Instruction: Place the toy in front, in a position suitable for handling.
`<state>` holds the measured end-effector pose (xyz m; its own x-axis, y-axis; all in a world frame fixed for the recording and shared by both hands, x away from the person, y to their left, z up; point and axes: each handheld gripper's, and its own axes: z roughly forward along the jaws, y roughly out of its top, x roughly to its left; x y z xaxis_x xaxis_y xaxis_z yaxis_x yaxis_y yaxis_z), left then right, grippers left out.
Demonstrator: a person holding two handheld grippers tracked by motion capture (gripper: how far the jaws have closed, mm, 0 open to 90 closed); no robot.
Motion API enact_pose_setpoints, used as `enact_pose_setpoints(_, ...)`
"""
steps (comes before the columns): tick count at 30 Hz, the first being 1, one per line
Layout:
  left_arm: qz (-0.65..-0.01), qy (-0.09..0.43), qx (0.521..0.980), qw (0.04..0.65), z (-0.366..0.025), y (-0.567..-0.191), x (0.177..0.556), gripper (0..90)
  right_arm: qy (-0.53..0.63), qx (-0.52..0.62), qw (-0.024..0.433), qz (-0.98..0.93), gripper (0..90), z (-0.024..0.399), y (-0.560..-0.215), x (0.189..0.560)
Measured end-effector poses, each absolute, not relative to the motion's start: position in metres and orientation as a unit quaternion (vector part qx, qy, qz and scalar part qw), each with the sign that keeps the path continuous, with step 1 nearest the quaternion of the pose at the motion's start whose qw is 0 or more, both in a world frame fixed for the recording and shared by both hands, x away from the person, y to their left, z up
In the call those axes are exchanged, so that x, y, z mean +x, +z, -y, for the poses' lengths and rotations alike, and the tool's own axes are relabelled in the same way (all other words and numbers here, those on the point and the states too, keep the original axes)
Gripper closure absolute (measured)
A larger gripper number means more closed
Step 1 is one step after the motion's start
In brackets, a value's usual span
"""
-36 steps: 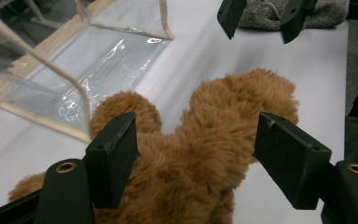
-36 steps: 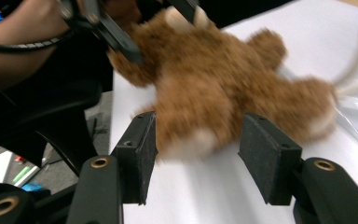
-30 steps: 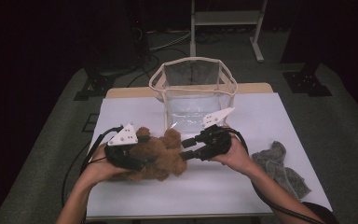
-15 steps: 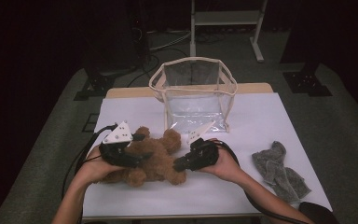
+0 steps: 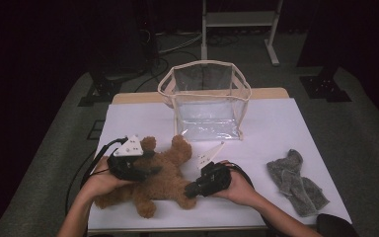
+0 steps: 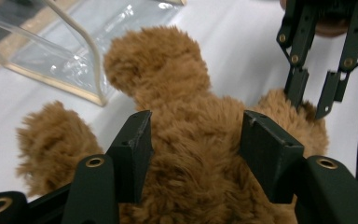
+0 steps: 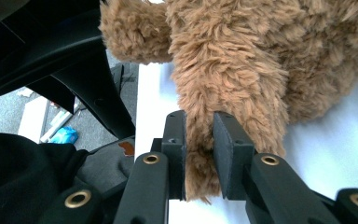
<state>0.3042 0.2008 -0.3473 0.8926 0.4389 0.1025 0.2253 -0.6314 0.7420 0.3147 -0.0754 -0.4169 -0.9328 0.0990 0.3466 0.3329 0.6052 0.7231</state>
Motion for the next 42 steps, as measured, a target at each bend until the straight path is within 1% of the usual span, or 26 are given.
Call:
enact_pose_setpoints(4,-0.179,0.131,0.899,0.378,-0.199,-0.349,0.301,45.0,-0.435,-0.115,0.126,0.884,69.1,0.077,-0.411,0.312)
enact_pose_setpoints(6,-0.177,0.13,0.902,0.371,-0.198,-0.351,0.3,45.0,-0.446,-0.114,0.121,0.879,63.2,0.078,-0.407,0.312)
enact_pose_setpoints(9,-0.182,0.127,0.9,0.376,-0.2,-0.352,0.301,45.0,-0.458,-0.117,0.107,0.874,55.0,0.079,-0.404,0.312)
enact_pose_setpoints(10,-0.182,0.127,0.9,0.376,-0.2,-0.352,0.301,45.1,-0.458,-0.117,0.107,0.874,55.0,0.079,-0.404,0.312)
enact_pose_setpoints(11,-0.182,0.126,0.9,0.376,-0.201,-0.352,0.302,45.2,-0.463,-0.119,0.095,0.873,51.3,0.078,-0.405,0.311)
enact_pose_setpoints(12,-0.182,0.126,0.9,0.375,-0.201,-0.353,0.302,45.2,-0.463,-0.119,0.095,0.873,51.3,0.078,-0.405,0.311)
enact_pose_setpoints(16,-0.179,0.123,0.902,0.372,-0.2,-0.352,0.301,45.3,-0.483,-0.114,0.069,0.865,46.2,0.079,-0.402,0.31)
enact_pose_setpoints(21,-0.174,0.123,0.904,0.371,-0.199,-0.352,0.297,45.2,-0.478,-0.11,0.069,0.869,43.5,0.076,-0.407,0.309)
enact_pose_setpoints(27,-0.169,0.123,0.905,0.37,-0.199,-0.352,0.292,45.1,-0.475,-0.113,0.047,0.871,40.7,0.077,-0.41,0.308)
enact_pose_setpoints(29,-0.168,0.121,0.906,0.37,-0.2,-0.352,0.29,45.2,-0.475,-0.114,0.062,0.871,38.6,0.077,-0.414,0.309)
enact_pose_setpoints(33,-0.161,0.118,0.907,0.371,-0.199,-0.351,0.289,44.9,-0.461,-0.113,0.083,0.876,40.1,0.073,-0.423,0.307)
enact_pose_setpoints(37,-0.16,0.119,0.903,0.38,-0.203,-0.347,0.288,43.8,-0.446,-0.115,0.11,0.881,51.1,0.069,-0.433,0.305)
enact_pose_setpoints(39,-0.159,0.125,0.899,0.388,-0.207,-0.344,0.288,43.3,-0.436,-0.111,0.118,0.885,54.0,0.067,-0.435,0.303)
enact_pose_setpoints(42,-0.16,0.139,0.893,0.397,-0.213,-0.337,0.289,42.9,-0.428,-0.101,0.12,0.89,55.8,0.066,-0.436,0.3)
